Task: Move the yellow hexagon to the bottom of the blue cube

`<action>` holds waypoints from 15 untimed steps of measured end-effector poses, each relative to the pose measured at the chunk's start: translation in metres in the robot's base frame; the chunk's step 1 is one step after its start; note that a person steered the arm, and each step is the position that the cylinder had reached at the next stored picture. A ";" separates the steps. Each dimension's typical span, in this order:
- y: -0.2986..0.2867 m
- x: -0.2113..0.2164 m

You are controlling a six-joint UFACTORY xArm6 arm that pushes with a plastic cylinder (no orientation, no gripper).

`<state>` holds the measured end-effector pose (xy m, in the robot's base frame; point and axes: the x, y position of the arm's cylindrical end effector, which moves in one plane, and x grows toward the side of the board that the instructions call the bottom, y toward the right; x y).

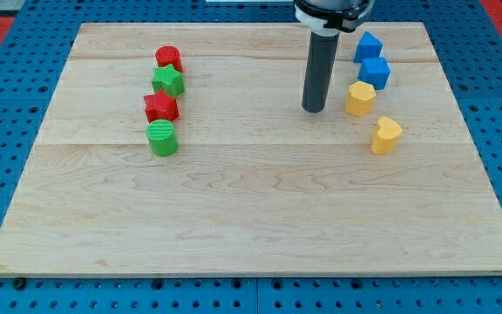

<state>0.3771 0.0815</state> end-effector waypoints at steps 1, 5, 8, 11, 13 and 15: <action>0.010 -0.018; 0.045 0.001; 0.066 0.049; 0.076 0.046; 0.076 0.032; 0.031 0.040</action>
<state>0.4168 0.1124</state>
